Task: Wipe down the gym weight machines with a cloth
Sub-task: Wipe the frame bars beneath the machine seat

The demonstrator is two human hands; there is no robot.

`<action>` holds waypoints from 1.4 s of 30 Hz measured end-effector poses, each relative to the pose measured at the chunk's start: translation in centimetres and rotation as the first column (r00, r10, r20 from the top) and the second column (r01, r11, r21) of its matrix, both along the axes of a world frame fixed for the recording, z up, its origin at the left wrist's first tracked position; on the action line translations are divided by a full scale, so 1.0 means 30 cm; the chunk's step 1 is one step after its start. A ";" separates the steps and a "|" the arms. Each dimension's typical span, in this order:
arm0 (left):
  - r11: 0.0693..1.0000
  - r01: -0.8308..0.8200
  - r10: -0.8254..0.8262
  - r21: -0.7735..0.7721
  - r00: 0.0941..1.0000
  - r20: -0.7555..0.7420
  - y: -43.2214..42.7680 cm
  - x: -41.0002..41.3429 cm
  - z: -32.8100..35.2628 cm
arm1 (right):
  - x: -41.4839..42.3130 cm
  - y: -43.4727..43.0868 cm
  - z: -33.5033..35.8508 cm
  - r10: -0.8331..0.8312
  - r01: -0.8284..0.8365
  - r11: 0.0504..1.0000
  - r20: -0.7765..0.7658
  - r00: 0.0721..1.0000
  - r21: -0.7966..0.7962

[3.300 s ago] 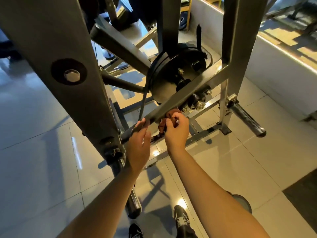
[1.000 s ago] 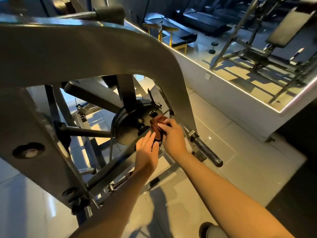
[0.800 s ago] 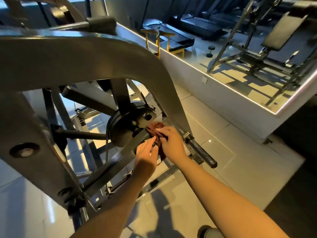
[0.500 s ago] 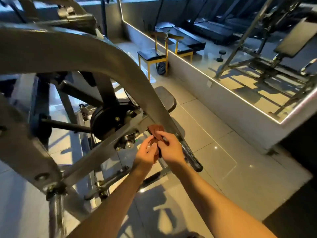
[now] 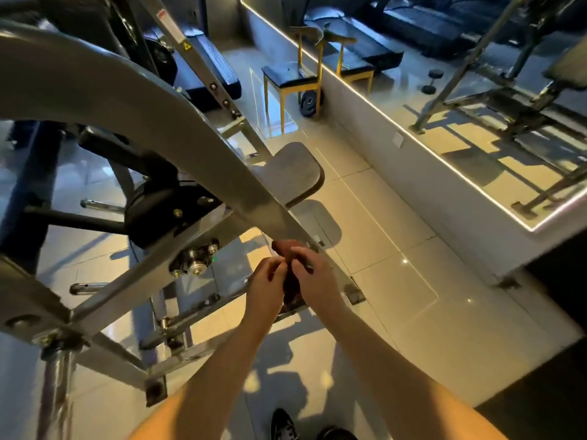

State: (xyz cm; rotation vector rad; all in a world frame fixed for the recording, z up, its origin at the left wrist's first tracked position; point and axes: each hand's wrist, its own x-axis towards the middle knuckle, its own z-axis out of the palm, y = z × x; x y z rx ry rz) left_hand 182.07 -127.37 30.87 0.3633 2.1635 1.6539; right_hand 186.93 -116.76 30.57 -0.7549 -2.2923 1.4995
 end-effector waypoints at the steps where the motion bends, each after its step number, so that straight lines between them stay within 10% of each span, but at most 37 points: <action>1: 1.000 -0.013 0.013 0.007 1.000 0.021 0.015 -0.011 -0.015 | -0.005 0.012 -0.007 -0.003 0.003 1.000 0.013 1.000 -0.006; 15: 0.972 -0.232 0.227 0.021 0.963 0.144 0.241 -0.048 -0.122 | -0.105 0.239 -0.100 0.212 -0.199 0.964 0.059 0.975 -0.177; 29: 0.520 -0.850 0.807 0.082 0.521 0.280 0.512 -0.082 -0.279 | -0.364 0.629 -0.204 0.619 -0.621 0.783 0.056 0.783 0.030; 42: 0.419 -0.908 0.853 0.011 0.398 0.337 0.745 -0.105 -0.397 | -0.455 0.660 -0.393 0.653 -0.637 0.757 0.143 0.744 -0.142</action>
